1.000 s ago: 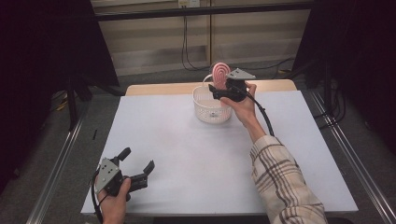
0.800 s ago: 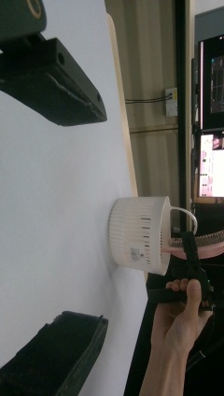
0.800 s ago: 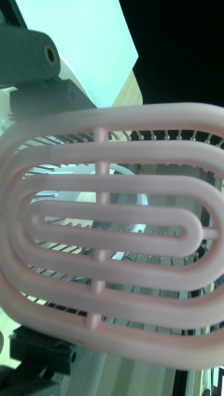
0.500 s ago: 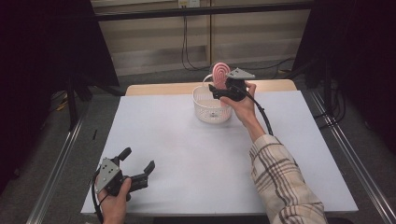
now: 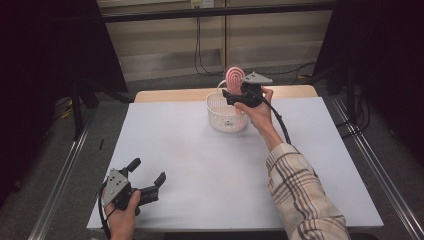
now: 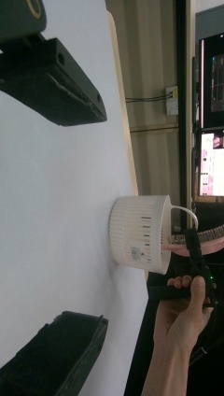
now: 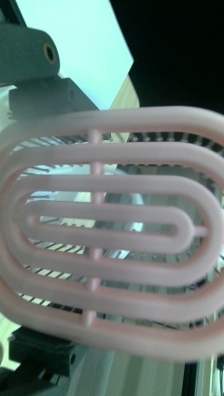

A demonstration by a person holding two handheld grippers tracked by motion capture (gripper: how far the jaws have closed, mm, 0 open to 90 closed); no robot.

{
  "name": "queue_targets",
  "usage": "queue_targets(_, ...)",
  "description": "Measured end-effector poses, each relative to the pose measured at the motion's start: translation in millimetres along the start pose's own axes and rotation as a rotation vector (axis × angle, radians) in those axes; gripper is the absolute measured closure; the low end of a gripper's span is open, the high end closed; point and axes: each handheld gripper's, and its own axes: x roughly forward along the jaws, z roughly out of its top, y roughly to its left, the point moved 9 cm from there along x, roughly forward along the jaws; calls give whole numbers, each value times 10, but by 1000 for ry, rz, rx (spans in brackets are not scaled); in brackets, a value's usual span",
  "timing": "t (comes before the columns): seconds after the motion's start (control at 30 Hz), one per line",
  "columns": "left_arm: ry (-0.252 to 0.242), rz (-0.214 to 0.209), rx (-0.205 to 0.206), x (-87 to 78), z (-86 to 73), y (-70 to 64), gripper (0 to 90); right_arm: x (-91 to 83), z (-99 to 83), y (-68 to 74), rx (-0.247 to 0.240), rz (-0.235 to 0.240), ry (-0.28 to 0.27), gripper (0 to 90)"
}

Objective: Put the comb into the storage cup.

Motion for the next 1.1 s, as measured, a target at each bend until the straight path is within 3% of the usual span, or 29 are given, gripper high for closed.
queue_targets(0.23,1,-1,5,-6,1,5,34,9,85,100,-14,11,-7,187)
queue_targets(0.6,2,0,5,-4,1,5,33,33,78,155,-56,-25,-4,193)
queue_targets(0.8,1,0,2,-7,0,5,34,62,62,283,-109,-3,9,192)
queue_targets(1.1,-2,1,0,-7,4,6,33,124,41,377,-104,42,31,178)
